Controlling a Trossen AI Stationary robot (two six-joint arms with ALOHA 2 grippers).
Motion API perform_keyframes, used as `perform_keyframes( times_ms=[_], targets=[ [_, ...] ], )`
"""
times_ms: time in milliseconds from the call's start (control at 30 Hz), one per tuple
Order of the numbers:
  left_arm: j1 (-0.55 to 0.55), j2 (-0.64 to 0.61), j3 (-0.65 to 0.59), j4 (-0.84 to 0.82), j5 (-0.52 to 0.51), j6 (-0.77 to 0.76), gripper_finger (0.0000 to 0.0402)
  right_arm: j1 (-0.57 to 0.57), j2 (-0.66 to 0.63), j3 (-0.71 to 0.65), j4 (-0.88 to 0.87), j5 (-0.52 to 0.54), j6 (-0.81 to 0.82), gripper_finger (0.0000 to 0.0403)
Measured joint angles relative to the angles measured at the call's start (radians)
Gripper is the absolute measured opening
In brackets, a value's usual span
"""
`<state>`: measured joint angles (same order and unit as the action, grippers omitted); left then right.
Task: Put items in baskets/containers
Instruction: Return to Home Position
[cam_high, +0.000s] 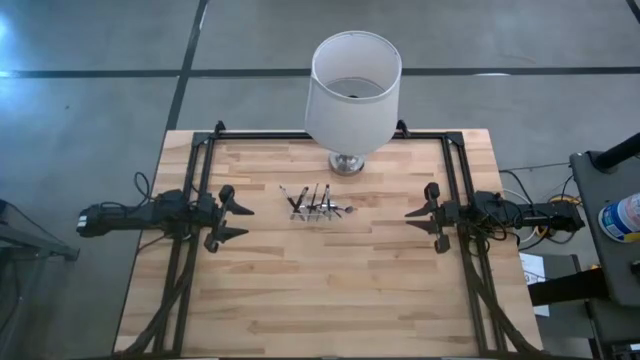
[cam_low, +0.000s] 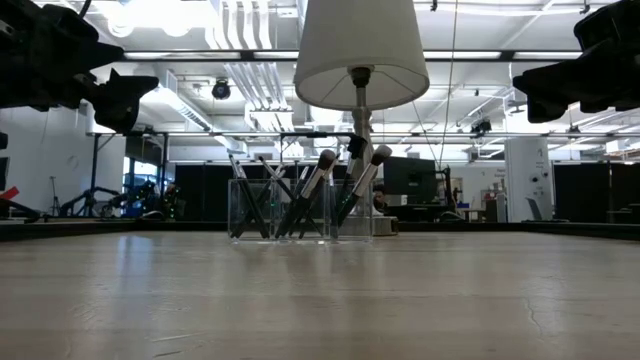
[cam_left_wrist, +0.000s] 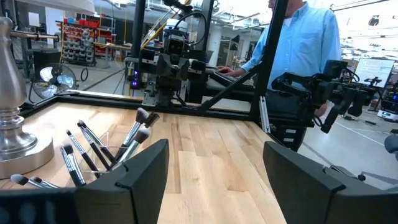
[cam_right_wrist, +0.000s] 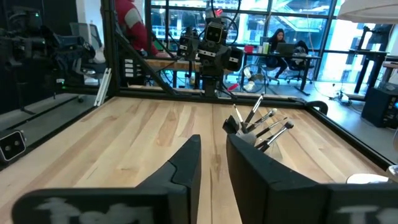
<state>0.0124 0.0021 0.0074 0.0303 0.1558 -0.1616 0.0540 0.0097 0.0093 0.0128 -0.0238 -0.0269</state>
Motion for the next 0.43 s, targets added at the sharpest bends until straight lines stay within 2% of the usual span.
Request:
perform_keyframes(
  times_ms=[433],
  targets=[
    [0.0, 0.0, 0.0, 0.0, 0.0, 0.0, 0.0255, 0.0, 0.0, 0.0, 0.0, 0.0, 0.0, 0.0083]
  ],
)
